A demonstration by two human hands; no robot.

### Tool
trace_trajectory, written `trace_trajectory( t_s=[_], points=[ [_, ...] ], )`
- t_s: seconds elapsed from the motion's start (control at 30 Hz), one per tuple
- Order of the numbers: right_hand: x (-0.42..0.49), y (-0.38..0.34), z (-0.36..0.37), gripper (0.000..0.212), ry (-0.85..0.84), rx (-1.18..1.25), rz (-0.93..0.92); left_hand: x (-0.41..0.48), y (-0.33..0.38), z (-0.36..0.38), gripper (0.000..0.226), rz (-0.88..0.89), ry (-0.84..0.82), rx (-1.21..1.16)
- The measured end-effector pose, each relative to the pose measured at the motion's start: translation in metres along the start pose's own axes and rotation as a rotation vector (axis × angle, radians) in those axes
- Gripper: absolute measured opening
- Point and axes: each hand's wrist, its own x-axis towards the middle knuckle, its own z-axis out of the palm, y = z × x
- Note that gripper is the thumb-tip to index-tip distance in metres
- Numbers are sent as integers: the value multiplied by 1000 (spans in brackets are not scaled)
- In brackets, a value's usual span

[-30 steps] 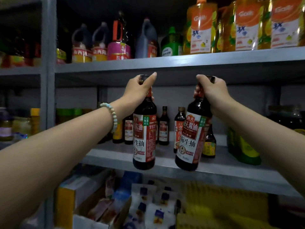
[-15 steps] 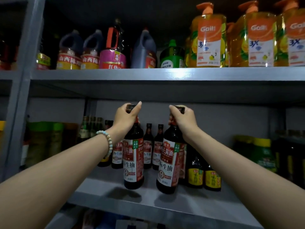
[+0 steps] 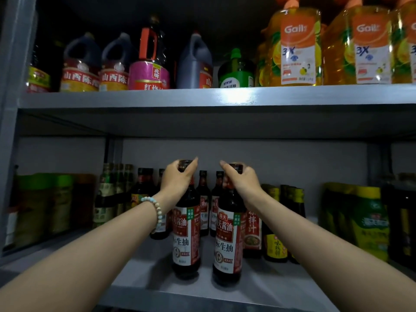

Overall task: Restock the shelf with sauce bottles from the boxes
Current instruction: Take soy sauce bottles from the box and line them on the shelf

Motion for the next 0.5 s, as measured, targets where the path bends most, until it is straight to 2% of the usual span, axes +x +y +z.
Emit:
trace_trajectory(
  t_s=[0.13,0.4,0.5],
  points=[
    [1,7,1,33,0,-3,8,-1,-11,2,47,-6,-20,-26],
    [3,18,3,25,-11,10,-15,2,-23,9,35,-37,-8,20],
    [6,22,6,23,-6,29,-14,5,-26,12,65,-63,15,32]
  ],
)
